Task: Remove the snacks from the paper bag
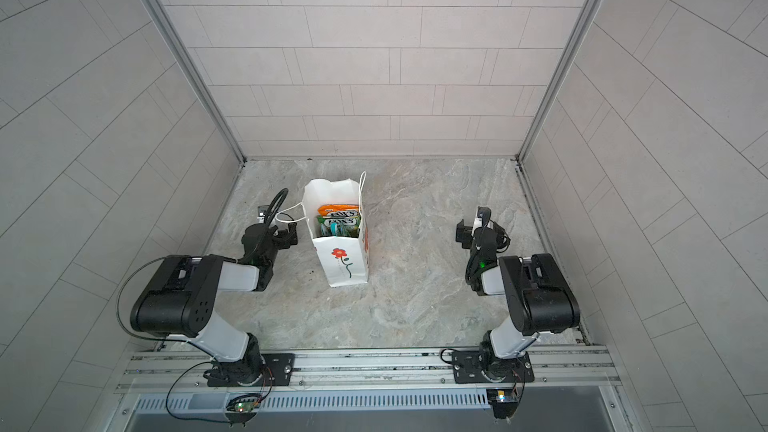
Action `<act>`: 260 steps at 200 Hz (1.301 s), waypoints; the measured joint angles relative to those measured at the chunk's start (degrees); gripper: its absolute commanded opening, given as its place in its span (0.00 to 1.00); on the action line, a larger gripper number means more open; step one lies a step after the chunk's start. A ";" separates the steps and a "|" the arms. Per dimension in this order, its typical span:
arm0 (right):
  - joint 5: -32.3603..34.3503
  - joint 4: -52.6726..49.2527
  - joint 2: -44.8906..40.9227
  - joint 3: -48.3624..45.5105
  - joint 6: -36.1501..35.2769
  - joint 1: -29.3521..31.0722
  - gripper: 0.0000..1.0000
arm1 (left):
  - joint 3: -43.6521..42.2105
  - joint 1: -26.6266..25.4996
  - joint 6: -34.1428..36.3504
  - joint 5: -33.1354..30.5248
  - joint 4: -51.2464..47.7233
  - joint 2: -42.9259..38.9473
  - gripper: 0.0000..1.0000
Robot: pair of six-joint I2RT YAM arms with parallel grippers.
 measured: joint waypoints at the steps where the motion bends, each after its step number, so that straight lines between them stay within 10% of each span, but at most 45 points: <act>1: 0.00 0.00 0.00 0.00 0.00 0.00 0.99 | 0.00 0.00 0.02 -0.02 0.00 0.00 1.00; 147: 0.00 0.02 0.00 0.00 -0.04 0.11 0.99 | 0.07 -0.02 -0.33 -1.77 0.00 0.00 1.00; 203: 3.48 -5.14 -6.56 -0.04 0.26 0.11 0.99 | -0.22 -0.07 -6.19 -17.94 -7.15 -12.00 1.00; 260: 10.73 -19.23 -16.70 3.78 5.09 0.11 0.99 | 14.27 -0.07 -21.42 -36.63 -40.06 -30.38 1.00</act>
